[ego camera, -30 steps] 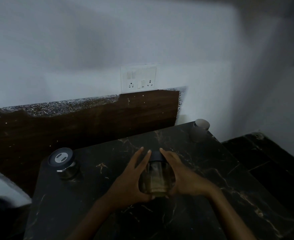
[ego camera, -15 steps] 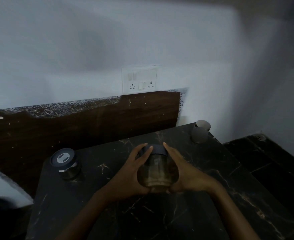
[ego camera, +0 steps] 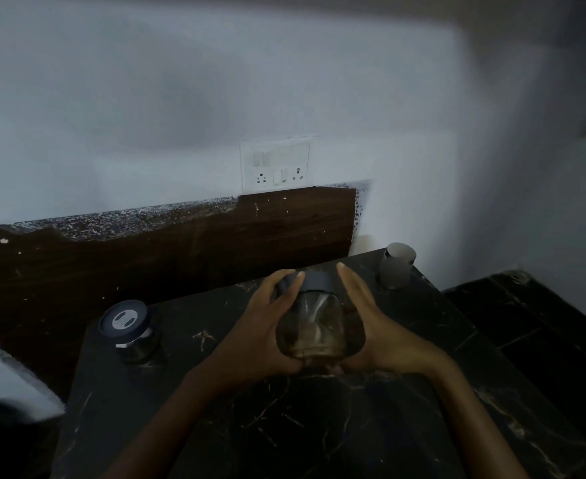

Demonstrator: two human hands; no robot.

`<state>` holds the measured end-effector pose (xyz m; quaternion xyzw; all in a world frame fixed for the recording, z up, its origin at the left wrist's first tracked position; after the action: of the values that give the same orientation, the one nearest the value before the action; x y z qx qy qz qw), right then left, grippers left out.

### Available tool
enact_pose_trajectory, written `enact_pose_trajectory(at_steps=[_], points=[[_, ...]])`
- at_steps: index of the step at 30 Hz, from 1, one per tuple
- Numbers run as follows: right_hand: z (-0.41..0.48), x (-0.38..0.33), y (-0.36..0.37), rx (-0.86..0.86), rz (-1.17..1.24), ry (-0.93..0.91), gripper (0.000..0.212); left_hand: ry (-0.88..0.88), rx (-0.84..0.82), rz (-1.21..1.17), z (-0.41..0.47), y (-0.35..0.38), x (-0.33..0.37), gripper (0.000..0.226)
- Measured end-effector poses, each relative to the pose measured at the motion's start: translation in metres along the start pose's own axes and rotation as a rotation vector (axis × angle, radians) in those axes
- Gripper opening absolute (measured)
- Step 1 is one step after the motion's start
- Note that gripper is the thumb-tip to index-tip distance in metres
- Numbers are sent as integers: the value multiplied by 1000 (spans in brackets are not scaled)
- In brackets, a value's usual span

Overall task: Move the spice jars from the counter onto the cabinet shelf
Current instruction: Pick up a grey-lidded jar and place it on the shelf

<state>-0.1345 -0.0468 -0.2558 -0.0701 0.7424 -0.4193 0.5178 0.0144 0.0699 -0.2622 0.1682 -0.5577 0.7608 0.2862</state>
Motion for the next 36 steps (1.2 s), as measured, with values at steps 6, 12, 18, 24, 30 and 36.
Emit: enact_pose_trajectory(at_steps=[6,12,18,24,30,36], points=[[-8,1,-7,-72,121,53,120,9,-4,-111,-2,2,5,115],[-8,-8,-1,31,52,12,119,54,-69,117,4,1,13,114],[-9,-8,-8,16,71,-9,126,37,117,-117,1,-5,9,113],[-9,-10,-8,80,6,-14,122,25,33,-132,1,-3,13,123],[-11,-15,-7,50,51,-18,123,32,-3,-15,9,-3,18,121],[-19,-11,-18,-95,195,57,126,15,72,-179,4,-5,20,117]])
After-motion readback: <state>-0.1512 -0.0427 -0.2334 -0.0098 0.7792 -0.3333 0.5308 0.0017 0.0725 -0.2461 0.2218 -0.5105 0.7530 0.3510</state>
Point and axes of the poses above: each hand's wrist, its own z-axis towards the middle knuckle, its own y-axis out of the palm, x = y × z, the point moved 3 cm from there along z, towards the middle knuckle, and after that the axes turned 12 degrees about y, right-handed, at the moved point
